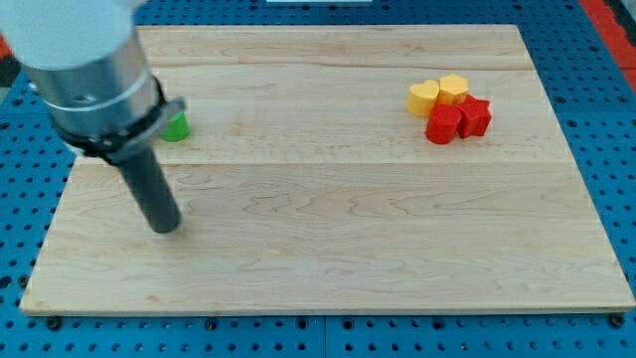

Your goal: Push the blue cube into the green blocks

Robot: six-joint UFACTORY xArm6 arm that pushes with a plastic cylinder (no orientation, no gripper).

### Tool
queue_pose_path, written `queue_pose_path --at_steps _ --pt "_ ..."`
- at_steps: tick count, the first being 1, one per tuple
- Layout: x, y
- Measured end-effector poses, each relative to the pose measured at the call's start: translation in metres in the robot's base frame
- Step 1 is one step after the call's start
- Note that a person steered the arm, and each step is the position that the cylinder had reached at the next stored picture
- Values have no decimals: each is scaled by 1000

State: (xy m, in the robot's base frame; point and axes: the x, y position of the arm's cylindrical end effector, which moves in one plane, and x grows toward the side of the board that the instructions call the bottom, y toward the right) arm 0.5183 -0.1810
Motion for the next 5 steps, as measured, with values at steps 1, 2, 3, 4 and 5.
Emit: queue_pose_path --at_steps 1,2,3,4,5 --pt "-35 -49" --pt "-53 -50" --pt "-71 -98" --pt "-102 -119" --pt "-102 -68"
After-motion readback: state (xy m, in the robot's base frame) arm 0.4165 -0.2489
